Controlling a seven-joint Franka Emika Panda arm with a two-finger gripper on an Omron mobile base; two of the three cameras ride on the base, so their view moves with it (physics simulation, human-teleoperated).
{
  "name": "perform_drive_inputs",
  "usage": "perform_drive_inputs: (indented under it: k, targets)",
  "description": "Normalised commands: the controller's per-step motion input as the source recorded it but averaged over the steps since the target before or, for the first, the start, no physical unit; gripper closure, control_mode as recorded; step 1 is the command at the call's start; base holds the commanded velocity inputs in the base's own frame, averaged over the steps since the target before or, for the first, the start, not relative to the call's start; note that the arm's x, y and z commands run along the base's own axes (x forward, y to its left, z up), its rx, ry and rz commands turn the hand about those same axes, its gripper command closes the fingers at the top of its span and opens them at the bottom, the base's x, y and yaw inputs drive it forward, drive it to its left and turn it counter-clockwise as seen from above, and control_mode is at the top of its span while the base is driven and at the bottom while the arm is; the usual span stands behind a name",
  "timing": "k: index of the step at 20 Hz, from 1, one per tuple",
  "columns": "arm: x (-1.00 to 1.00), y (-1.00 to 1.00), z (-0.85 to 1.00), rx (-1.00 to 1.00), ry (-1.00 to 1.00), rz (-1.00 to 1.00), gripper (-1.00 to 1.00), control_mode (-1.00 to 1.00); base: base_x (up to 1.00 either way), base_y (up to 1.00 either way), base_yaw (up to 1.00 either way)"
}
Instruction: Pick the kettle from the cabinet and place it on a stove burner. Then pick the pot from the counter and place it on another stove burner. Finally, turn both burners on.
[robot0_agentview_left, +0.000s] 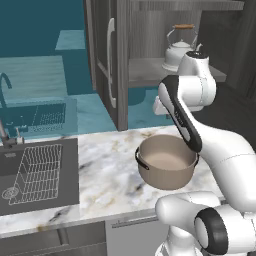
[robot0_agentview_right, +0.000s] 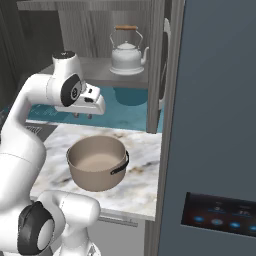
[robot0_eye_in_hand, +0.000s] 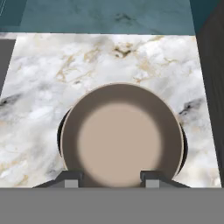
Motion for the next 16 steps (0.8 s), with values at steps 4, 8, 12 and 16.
perform_drive_inputs:
  k: [4, 8, 12, 16]
  targets:
    - [-0.02, 0.0, 0.0, -0.06, -0.02, 0.0, -1.0, -1.0, 0.0, 0.0, 0.0]
    - [-0.03, -0.01, 0.0, -0.03, -0.04, -0.03, -1.0, -1.0, 0.0, 0.0, 0.0]
    - [-0.04, -0.06, 0.05, -0.03, -0.07, -0.08, -1.0, -1.0, 0.0, 0.0, 0.0]
    - [0.0, -0.11, 0.21, -0.03, -0.09, -0.09, -1.0, -1.0, 0.0, 0.0, 0.0]
